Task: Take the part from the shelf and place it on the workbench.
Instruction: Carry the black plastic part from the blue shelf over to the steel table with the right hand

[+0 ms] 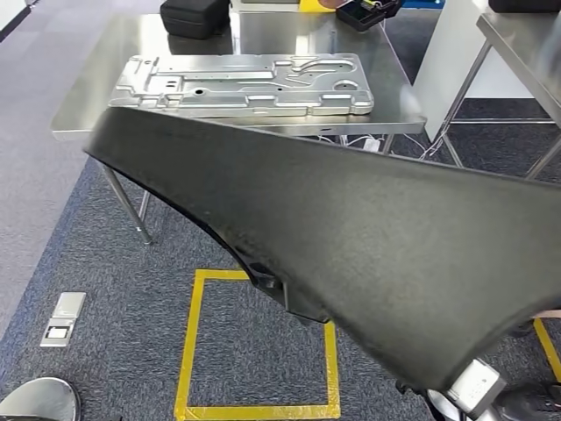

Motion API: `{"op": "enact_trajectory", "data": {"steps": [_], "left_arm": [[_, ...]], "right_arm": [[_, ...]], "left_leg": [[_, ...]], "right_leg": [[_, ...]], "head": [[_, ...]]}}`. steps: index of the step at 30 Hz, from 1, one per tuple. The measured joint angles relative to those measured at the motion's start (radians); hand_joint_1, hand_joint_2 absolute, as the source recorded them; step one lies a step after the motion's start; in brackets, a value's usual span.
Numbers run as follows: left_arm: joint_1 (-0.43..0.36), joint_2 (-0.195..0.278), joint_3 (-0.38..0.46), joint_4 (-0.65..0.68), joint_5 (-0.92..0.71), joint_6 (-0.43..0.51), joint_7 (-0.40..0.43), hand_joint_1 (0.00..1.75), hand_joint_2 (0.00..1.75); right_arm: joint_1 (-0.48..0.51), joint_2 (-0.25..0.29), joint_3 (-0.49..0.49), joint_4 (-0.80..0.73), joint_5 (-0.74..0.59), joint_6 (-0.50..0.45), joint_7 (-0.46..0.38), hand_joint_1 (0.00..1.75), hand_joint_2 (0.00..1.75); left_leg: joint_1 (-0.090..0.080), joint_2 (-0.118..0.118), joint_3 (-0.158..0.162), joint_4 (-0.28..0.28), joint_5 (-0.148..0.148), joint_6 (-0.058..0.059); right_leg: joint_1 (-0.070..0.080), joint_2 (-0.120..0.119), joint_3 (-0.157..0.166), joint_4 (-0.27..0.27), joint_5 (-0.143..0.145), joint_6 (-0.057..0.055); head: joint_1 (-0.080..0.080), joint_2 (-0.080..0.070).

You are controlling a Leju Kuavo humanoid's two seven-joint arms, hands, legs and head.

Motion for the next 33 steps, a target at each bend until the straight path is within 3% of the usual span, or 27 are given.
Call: {"op": "enact_trajectory", "data": {"steps": [4,6,9,10,11,12,14,16,18,21,23,25,26,27,30,31,33], "left_arm": [[-0.004,0.0,0.0,0.0,0.004,0.0,0.001,0.0,1.75],[-0.006,0.0,0.0,0.0,0.009,0.0,0.001,0.0,1.75],[-0.003,-0.001,0.003,0.0,0.016,0.0,0.002,0.0,1.75],[-0.001,-0.001,0.004,0.0,0.018,0.0,0.002,0.0,1.75],[0.002,-0.001,0.006,0.0,0.02,0.0,0.002,0.0,1.75],[0.004,-0.001,0.008,0.0,0.022,0.0,0.002,0.0,1.75],[0.006,-0.001,0.012,0.0,0.028,0.0,0.002,0.0,1.75],[0.007,-0.001,0.016,0.0,0.034,0.003,0.003,0.0,1.75],[0.008,-0.001,0.023,0.0,0.039,0.006,0.006,0.0,1.75],[0.006,-0.002,0.028,0.0,0.046,0.007,0.009,0.0,1.75],[0.006,-0.006,0.031,0.0,0.049,0.006,0.01,0.0,1.75],[0.007,-0.011,0.035,0.0,0.05,0.005,0.011,0.0,1.75],[0.007,-0.012,0.036,0.0,0.05,0.004,0.011,0.0,1.75],[0.007,-0.014,0.037,0.0,0.049,0.003,0.01,0.0,1.75],[0.006,-0.016,0.038,0.0,0.044,0.001,0.007,0.0,1.75],[0.004,-0.016,0.038,0.0,0.043,0.001,0.005,0.0,1.75],[0.001,-0.016,0.038,0.0,0.041,0.001,0.002,0.0,1.75]], "right_arm": [[0.016,-0.014,-0.006,-0.002,0.006,-0.001,0.006,1.75,1.75],[0.029,-0.022,-0.013,-0.006,0.006,-0.003,0.006,1.75,1.75],[0.063,-0.039,-0.035,-0.009,-0.001,-0.003,0.0,1.75,1.75],[0.08,-0.044,-0.046,-0.01,-0.004,-0.002,-0.004,1.75,1.75],[0.098,-0.05,-0.059,-0.011,-0.006,-0.001,-0.008,1.75,1.75],[0.114,-0.054,-0.072,-0.014,-0.007,0.0,-0.011,1.75,1.75],[0.145,-0.061,-0.096,-0.023,-0.007,0.0,-0.016,1.75,1.75],[0.173,-0.066,-0.118,-0.034,-0.005,0.0,-0.02,1.75,1.75],[0.203,-0.07,-0.137,-0.046,0.001,0.0,-0.023,1.75,1.75],[0.241,-0.077,-0.163,-0.072,0.018,0.0,-0.025,1.75,1.75],[0.26,-0.082,-0.178,-0.087,0.027,-0.002,-0.027,1.75,1.75],[0.28,-0.085,-0.19,-0.097,0.034,-0.004,-0.027,1.75,1.75],[0.29,-0.086,-0.195,-0.101,0.036,-0.004,-0.027,1.75,1.75],[0.297,-0.086,-0.199,-0.105,0.038,-0.004,-0.027,1.75,1.75],[0.307,-0.088,-0.211,-0.114,0.041,-0.004,-0.026,1.75,1.75],[0.309,-0.089,-0.214,-0.117,0.042,-0.004,-0.026,1.75,1.75],[0.311,-0.09,-0.221,-0.119,0.043,-0.004,-0.024,1.75,1.75]], "left_leg": [[-0.001,0.001,0.005,-0.006,-0.012,-0.019],[0.0,0.001,-0.01,0.037,-0.035,-0.029],[0.004,0.001,-0.116,0.216,-0.093,-0.039],[0.005,0.001,-0.147,0.255,-0.093,-0.04],[0.005,0.001,-0.162,0.26,-0.072,-0.039],[0.004,0.001,-0.162,0.232,-0.037,-0.037],[0.0,0.0,-0.133,0.126,0.048,-0.025],[-0.008,-0.001,-0.111,0.063,0.085,-0.012],[-0.014,-0.001,-0.106,0.054,0.076,-0.001],[-0.007,0.0,-0.077,0.009,0.056,0.012],[-0.002,0.001,-0.055,-0.011,0.05,0.017],[-0.002,0.001,-0.04,-0.013,0.04,0.018],[-0.001,0.001,-0.032,-0.013,0.033,0.017],[0.0,0.001,-0.022,-0.013,0.026,0.014],[0.003,0.001,0.012,-0.012,0.0,0.001],[0.002,0.001,0.017,-0.01,-0.006,-0.005],[-0.001,0.0,0.019,-0.011,-0.013,-0.013]], "right_leg": [[0.001,0.003,0.017,-0.036,-0.02,-0.02],[-0.005,0.0,0.031,-0.043,-0.028,-0.031],[-0.006,-0.005,0.052,-0.045,-0.045,-0.039],[-0.006,-0.005,0.061,-0.045,-0.052,-0.039],[-0.006,-0.004,0.071,-0.045,-0.06,-0.039],[-0.005,-0.002,0.083,-0.045,-0.068,-0.038],[-0.006,0.0,0.107,-0.047,-0.084,-0.034],[-0.006,0.003,0.119,-0.05,-0.095,-0.026],[-0.008,0.004,0.119,-0.056,-0.098,-0.015],[-0.007,0.002,0.122,-0.05,-0.113,0.001],[-0.007,0.001,0.082,0.031,-0.146,0.007],[-0.007,0.001,0.005,0.151,-0.179,0.012],[-0.007,0.001,-0.024,0.185,-0.175,0.015],[-0.007,0.001,-0.037,0.183,-0.151,0.017],[-0.006,0.0,0.005,0.036,-0.031,0.023],[-0.005,0.0,0.021,-0.004,-0.017,0.018],[-0.001,0.002,0.03,-0.028,-0.025,0.004]], "head": [[0.0,0.0],[-0.002,0.0],[-0.003,0.0],[-0.003,0.0],[-0.003,0.0],[-0.003,0.0],[-0.003,0.0],[-0.003,0.0],[-0.004,0.0],[-0.004,0.0],[-0.003,0.0],[-0.003,0.0],[-0.003,0.0],[-0.003,0.0],[-0.003,0.0],[-0.002,0.0],[-0.003,0.0]]}}
